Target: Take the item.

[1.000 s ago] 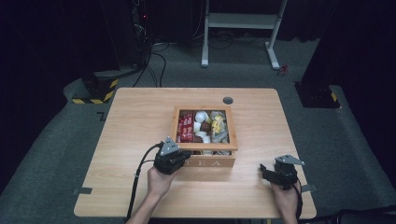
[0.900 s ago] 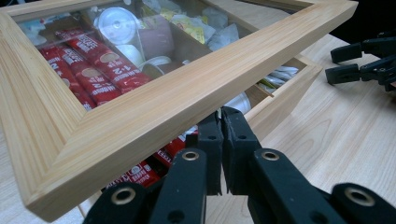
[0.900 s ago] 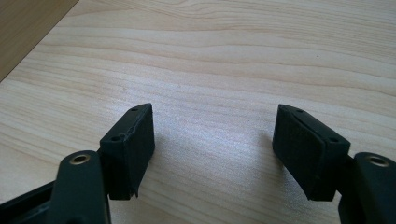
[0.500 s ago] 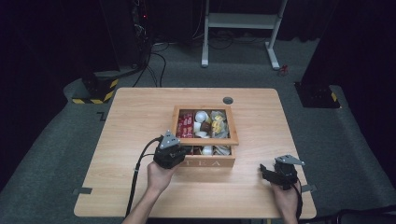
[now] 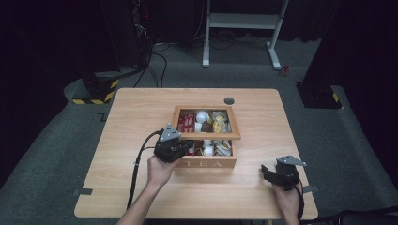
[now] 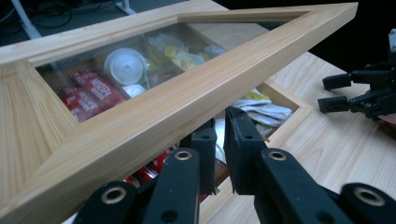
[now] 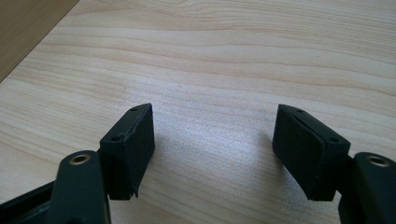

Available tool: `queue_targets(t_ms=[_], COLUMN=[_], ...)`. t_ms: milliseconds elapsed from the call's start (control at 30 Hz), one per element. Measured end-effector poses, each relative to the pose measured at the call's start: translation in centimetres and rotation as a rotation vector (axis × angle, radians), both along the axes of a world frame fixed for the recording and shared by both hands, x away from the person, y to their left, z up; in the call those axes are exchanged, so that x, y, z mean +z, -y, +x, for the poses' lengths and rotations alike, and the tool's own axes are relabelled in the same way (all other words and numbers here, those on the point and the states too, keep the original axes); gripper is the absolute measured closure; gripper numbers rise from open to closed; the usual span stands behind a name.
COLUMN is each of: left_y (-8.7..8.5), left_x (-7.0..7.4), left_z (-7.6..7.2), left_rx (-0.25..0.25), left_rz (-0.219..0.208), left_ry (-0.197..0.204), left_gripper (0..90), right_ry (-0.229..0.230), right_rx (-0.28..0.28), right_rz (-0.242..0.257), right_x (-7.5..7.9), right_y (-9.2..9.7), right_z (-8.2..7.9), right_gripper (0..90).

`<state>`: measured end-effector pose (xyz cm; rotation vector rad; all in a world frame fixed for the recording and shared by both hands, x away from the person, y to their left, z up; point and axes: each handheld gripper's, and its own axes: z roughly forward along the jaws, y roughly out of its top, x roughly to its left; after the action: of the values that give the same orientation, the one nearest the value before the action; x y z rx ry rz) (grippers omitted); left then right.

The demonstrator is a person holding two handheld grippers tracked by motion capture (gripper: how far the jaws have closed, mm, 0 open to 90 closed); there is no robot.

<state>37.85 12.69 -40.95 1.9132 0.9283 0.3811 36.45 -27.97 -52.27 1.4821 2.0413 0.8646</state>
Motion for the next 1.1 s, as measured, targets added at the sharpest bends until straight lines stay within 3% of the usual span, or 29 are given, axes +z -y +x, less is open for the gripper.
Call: queue_targets(t_ms=[400, 467, 500, 633, 733, 933, 1033, 1100], left_y=[-0.2, -0.2, -0.2, -0.3, -0.4, -0.5, -0.6, -0.6], left_x=[1.5, 1.8, 2.0, 2.4, 2.5, 3.0, 3.2, 3.4], left_z=[0.9, 1.0, 1.1, 1.5, 1.7, 2.0, 2.1, 2.3], left_rx=[-0.006, -0.009, -0.005, -0.001, 0.0, 0.002, 0.004, 0.005], left_rz=[-0.005, -0.001, -0.003, -0.019, -0.03, -0.029, -0.038, -0.034], left_ry=[0.005, 0.009, 0.011, 0.012, 0.012, 0.028, 0.029, 0.031], left_gripper=[79.6, 79.3, 79.3, 78.7, 78.7, 77.4, 77.1, 76.3], right_ry=[-0.003, -0.013, -0.023, 0.035, 0.051, 0.131, 0.146, 0.16], right_rx=[-0.003, 0.007, 0.021, 0.094, 0.121, 0.209, 0.232, 0.279], right_rz=[-0.001, 0.013, 0.043, 0.069, 0.094, 0.14, 0.151, 0.156], right_x=[0.2, 0.4, 0.5, 1.5, 2.1, 3.9, 4.5, 5.3], right_y=[0.1, 0.1, 0.0, -1.3, -1.9, -4.0, -4.8, -6.0], right_z=[0.0, 0.0, -0.1, -0.7, -0.8, -1.2, -1.3, -1.2], right_gripper=[43.2, 47.3, 48.2, 51.5, 52.3, 53.0, 53.4, 53.3])
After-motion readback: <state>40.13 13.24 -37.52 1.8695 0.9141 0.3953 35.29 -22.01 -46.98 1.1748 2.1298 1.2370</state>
